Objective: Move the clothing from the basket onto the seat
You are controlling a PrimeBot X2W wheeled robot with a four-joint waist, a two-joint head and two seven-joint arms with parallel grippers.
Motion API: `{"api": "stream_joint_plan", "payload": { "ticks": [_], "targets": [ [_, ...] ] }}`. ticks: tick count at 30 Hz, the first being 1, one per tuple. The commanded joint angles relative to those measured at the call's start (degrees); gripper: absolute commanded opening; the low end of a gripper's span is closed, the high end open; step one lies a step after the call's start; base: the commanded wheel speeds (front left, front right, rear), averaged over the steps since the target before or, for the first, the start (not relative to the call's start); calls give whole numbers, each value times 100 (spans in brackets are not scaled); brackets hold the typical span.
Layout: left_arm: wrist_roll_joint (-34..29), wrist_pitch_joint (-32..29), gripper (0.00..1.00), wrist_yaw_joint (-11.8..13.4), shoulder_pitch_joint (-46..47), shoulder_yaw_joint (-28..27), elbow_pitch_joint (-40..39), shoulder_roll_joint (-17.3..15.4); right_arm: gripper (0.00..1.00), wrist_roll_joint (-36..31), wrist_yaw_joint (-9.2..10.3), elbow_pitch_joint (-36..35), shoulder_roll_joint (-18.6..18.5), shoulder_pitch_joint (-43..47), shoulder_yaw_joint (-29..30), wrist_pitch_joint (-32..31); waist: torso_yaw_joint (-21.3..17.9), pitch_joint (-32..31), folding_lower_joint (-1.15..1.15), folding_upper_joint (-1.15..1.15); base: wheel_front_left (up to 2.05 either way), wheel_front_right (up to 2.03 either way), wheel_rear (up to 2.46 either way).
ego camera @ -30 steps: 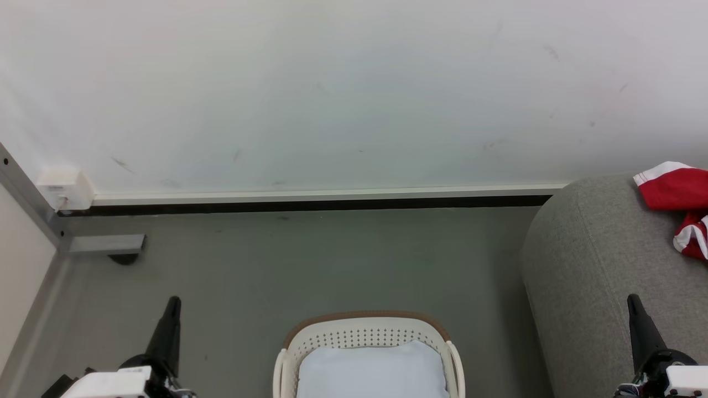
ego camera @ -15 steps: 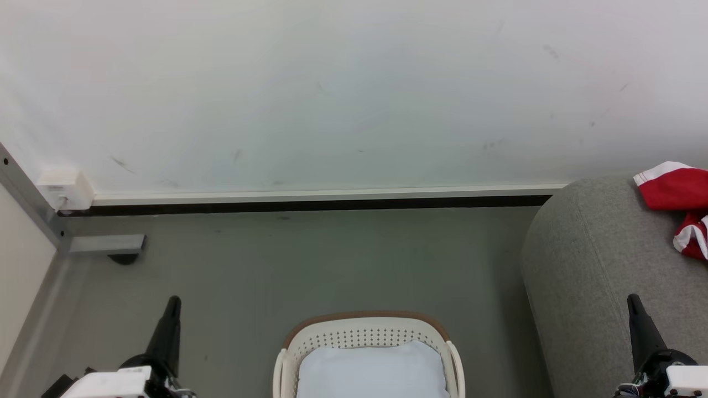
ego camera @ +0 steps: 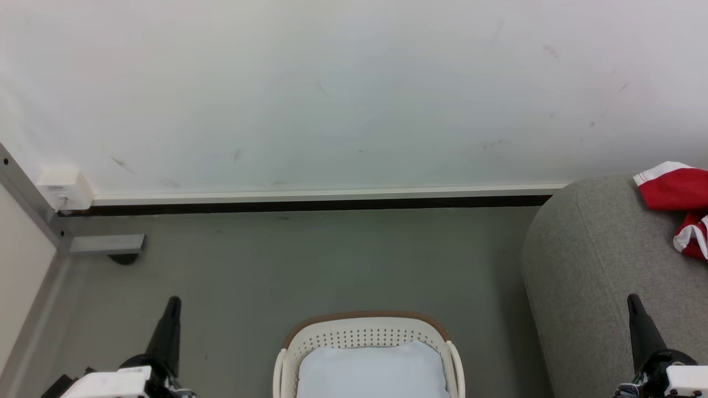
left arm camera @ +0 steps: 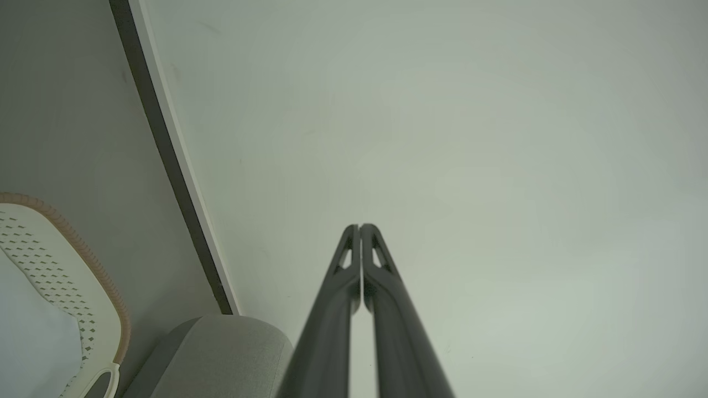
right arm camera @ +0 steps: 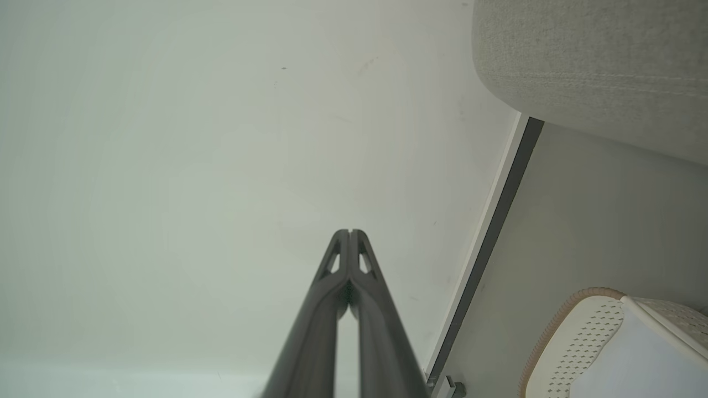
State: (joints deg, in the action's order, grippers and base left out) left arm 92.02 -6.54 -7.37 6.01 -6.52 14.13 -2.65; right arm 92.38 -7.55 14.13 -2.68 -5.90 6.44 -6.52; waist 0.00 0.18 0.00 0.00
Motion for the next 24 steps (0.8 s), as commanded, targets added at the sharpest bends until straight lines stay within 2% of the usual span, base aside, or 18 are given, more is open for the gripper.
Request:
{"api": "stream_joint_plan", "payload": {
  "ticks": [1,24],
  "targets": [
    [72,-21,0,-23,48,-14,-20,-42,0,8,12,-28,-38,-67,21,-23,0,0,0,0,0,0,0],
    [72,-20,0,-23,48,-13,-21,-42,0,8,12,-29,-38,-66,21,-23,0,0,0,0,0,0,0]
  ]
}}
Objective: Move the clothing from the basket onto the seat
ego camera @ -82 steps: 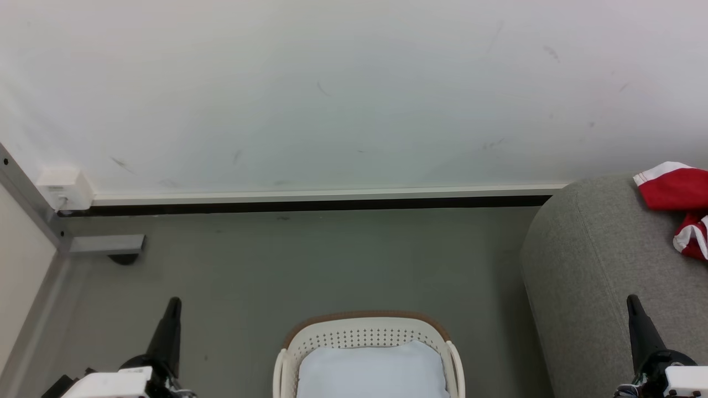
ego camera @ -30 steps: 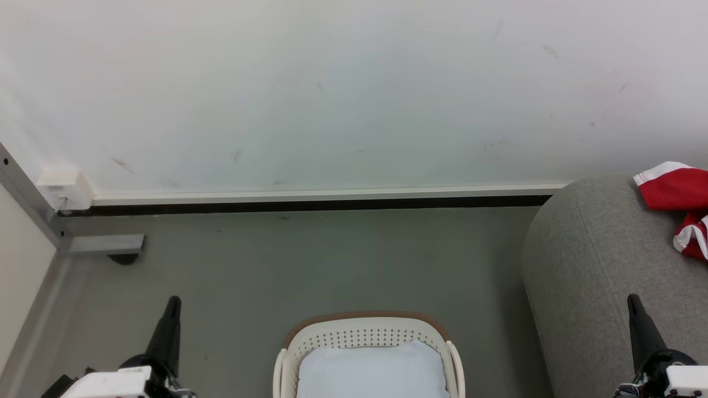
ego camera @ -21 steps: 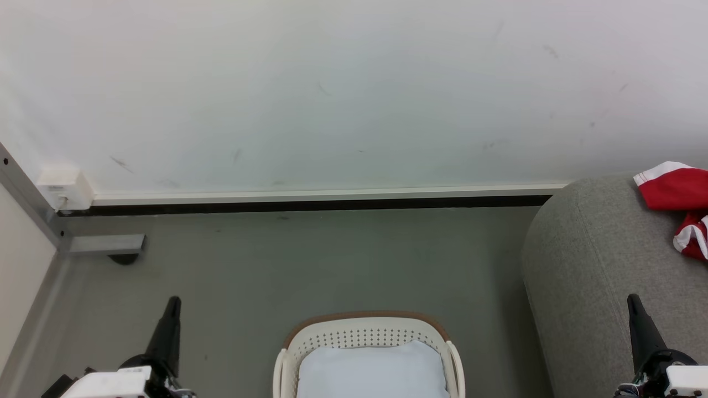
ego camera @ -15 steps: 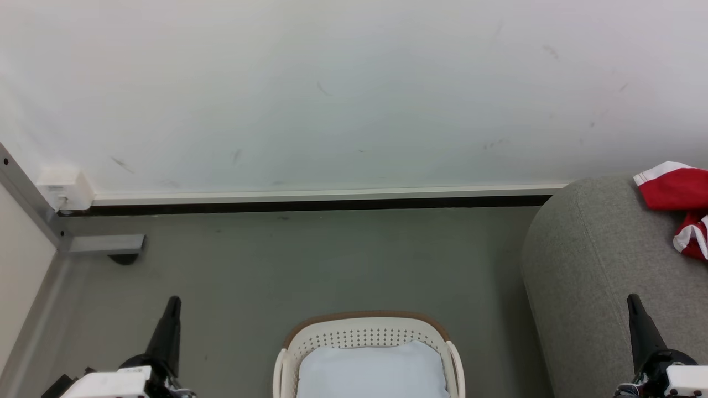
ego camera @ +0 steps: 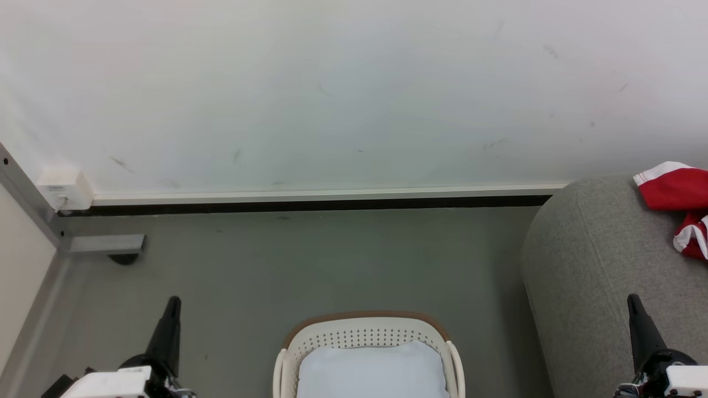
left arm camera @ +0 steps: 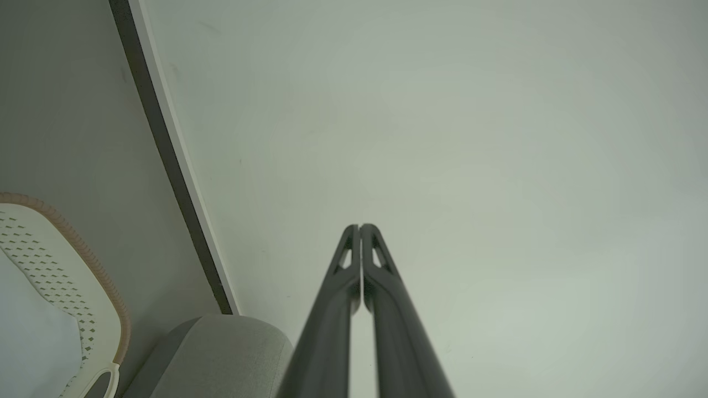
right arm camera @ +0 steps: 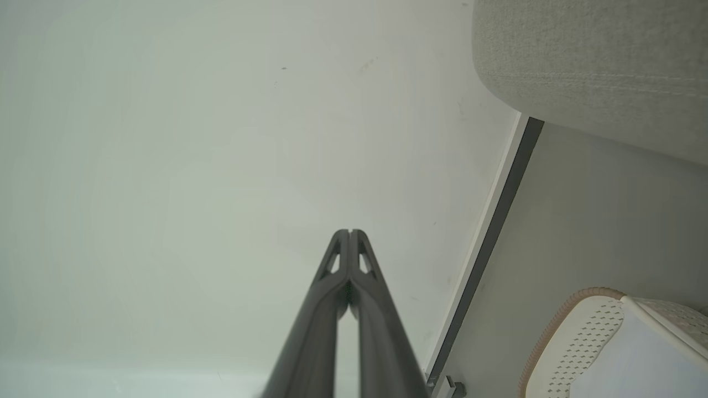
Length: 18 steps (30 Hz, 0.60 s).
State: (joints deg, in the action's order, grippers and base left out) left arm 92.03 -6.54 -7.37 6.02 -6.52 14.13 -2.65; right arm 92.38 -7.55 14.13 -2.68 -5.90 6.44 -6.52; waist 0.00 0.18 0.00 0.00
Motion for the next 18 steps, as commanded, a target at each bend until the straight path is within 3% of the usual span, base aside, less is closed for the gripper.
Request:
{"api": "stream_joint_plan", "payload": {
  "ticks": [1,18],
  "targets": [
    [71,-20,0,-23,47,-13,-21,-42,0,8,12,-29,-38,-66,21,-23,0,0,0,0,0,0,0],
    [71,-20,0,-24,47,-13,-20,-42,0,9,12,-29,-38,-66,21,-22,0,0,0,0,0,0,0]
  ]
}}
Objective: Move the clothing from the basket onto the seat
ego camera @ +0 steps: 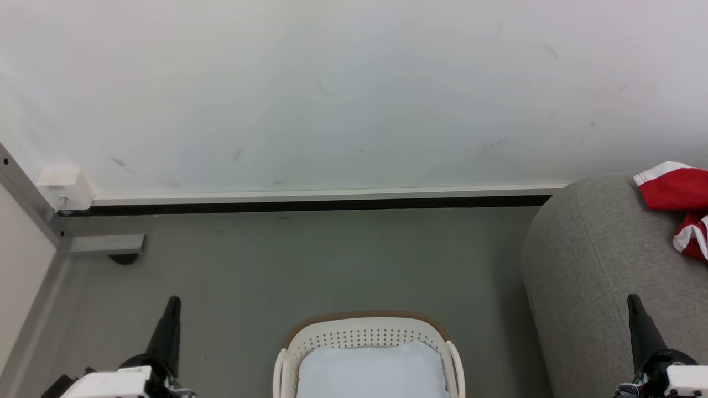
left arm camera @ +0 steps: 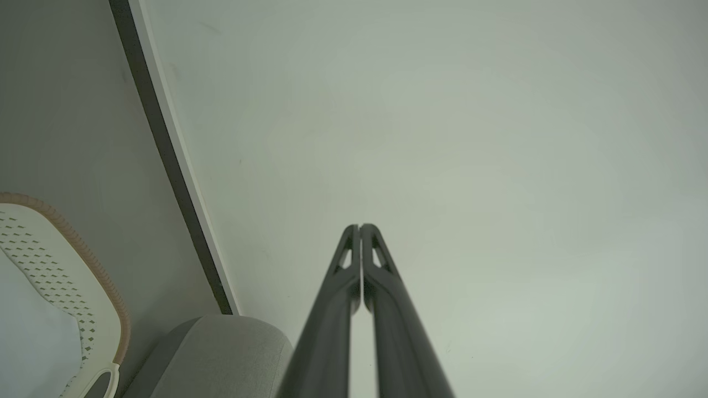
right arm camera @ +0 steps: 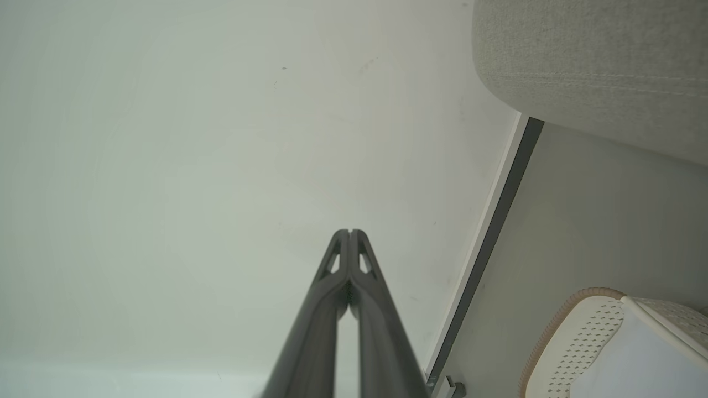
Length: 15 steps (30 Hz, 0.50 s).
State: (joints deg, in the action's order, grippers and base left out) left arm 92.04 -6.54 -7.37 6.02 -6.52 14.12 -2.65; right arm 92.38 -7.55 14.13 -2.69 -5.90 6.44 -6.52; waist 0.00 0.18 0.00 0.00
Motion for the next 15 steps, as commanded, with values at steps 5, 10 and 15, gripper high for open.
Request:
{"api": "stream_joint_plan", "payload": {
  "ticks": [5,10,15],
  "targets": [
    [69,-19,0,-24,47,-12,-19,-42,0,9,12,-28,-37,-66,21,-22,0,0,0,0,0,0,0],
    [70,-19,0,-24,47,-12,-19,-42,0,9,12,-28,-37,-66,21,-22,0,0,0,0,0,0,0],
    [70,-19,0,-24,47,-12,-19,-42,0,9,12,-28,-37,-66,20,-22,0,0,0,0,0,0,0]
  ]
}}
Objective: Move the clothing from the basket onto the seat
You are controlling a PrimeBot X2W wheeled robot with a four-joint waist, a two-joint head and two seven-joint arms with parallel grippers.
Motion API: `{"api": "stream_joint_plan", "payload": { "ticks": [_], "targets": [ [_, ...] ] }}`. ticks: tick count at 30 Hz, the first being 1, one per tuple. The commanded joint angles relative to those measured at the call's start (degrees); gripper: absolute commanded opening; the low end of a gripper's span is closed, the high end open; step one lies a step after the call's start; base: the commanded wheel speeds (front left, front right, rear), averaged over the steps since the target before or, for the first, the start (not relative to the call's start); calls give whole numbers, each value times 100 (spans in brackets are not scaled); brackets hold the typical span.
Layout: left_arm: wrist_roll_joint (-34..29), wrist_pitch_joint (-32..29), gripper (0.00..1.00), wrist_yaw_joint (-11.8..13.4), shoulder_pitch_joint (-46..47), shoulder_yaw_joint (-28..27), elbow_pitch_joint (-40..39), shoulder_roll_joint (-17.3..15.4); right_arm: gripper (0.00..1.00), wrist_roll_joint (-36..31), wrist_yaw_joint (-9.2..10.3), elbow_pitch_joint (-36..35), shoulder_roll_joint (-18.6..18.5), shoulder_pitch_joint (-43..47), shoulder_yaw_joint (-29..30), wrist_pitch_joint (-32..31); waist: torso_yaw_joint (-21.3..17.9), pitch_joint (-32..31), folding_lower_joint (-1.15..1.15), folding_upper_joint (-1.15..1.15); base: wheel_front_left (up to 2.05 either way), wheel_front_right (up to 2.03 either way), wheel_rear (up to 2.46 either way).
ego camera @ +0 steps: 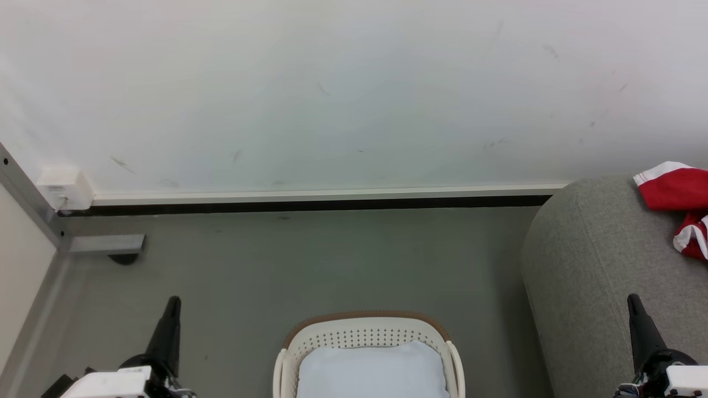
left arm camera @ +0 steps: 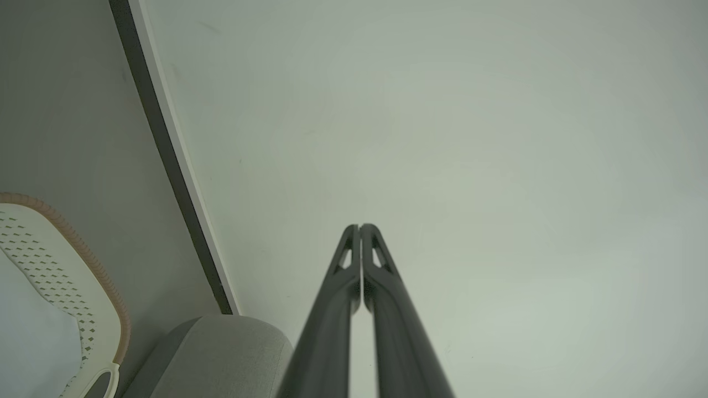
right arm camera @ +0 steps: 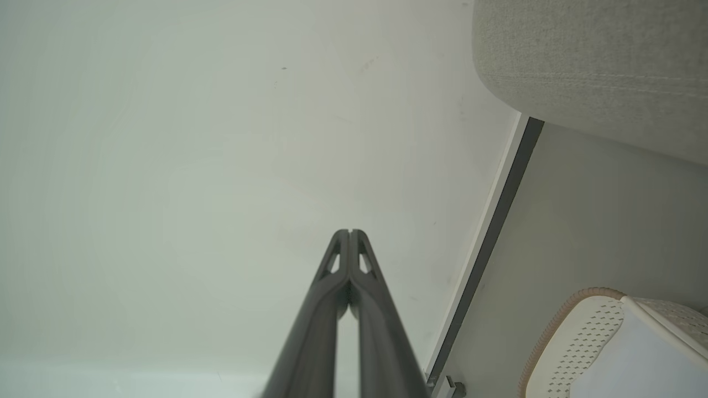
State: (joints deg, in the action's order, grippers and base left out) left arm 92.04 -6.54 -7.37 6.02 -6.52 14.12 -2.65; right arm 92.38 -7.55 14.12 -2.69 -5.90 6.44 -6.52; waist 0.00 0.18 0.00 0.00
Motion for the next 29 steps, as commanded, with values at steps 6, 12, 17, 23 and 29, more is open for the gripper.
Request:
{"api": "stream_joint_plan", "payload": {
  "ticks": [6,12,17,23,29],
  "targets": [
    [70,-19,0,-24,47,-12,-19,-42,0,9,12,-27,-37,-66,20,-22,0,0,0,0,0,0,0],
    [70,-19,0,-24,47,-12,-20,-42,0,9,12,-27,-37,-66,20,-22,0,0,0,0,0,0,0],
    [70,-19,0,-24,47,-12,-20,-42,0,9,12,-27,-37,-66,20,-22,0,0,0,0,0,0,0],
    [70,-19,0,-24,47,-12,-20,-42,0,9,12,-27,-37,-66,21,-22,0,0,0,0,0,0,0],
    [70,-19,0,-24,46,-12,-20,-42,0,9,12,-27,-37,-66,21,-22,0,0,0,0,0,0,0]
  ]
}}
